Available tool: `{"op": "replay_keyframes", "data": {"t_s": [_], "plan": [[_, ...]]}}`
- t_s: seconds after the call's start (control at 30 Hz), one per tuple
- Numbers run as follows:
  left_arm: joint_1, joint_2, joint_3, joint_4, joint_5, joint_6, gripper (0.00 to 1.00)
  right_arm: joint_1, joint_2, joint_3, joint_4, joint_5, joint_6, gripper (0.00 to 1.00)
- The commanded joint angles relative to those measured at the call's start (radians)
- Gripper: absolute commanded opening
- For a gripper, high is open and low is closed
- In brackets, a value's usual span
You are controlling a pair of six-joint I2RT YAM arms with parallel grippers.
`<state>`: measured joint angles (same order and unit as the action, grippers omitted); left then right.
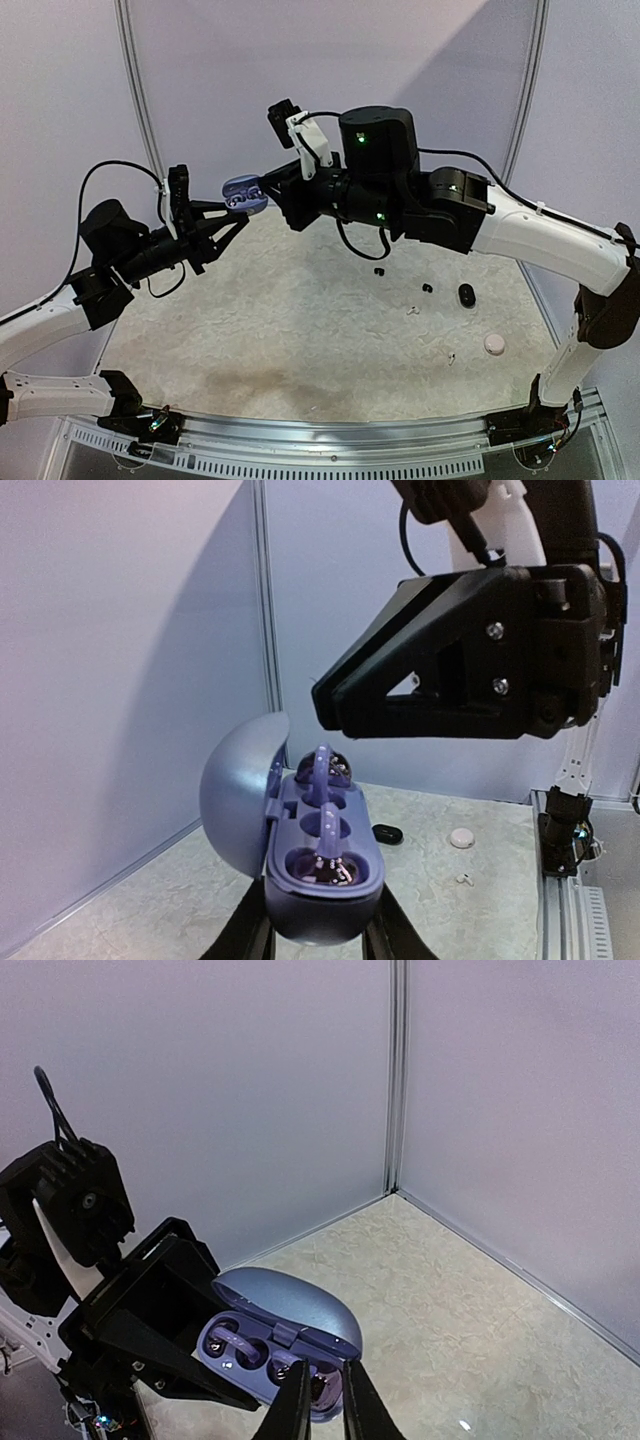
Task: Insert the wireless bluetooth earbuds into the charging case
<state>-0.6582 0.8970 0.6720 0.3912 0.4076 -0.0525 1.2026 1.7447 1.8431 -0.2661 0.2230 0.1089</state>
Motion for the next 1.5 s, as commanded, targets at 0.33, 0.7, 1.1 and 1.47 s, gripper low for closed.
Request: {"op": "replay_keyframes", "data": {"t_s": [0.33,0.7,1.1,1.47], "plan": [[-0.004,-0.005,0.021,0.021,-0.005,0.013,0.00,-0.028,0.052,0.001,-0.053,-0.037,0.049,0.09],[-0.003,-0.007,0.015,0.035,-0.005,0.000,0.00,-0.033,0.034,0.000,-0.116,-0.016,0.050,0.18],[-0.003,-0.010,0.006,-0.043,0.042,0.077,0.00,-0.047,-0.103,-0.010,-0.105,-0.046,0.024,0.47],[-0.003,0.004,0.044,-0.258,0.282,0.624,0.00,-0.050,-0.014,0.073,-0.124,-0.080,0.051,0.47]]}}
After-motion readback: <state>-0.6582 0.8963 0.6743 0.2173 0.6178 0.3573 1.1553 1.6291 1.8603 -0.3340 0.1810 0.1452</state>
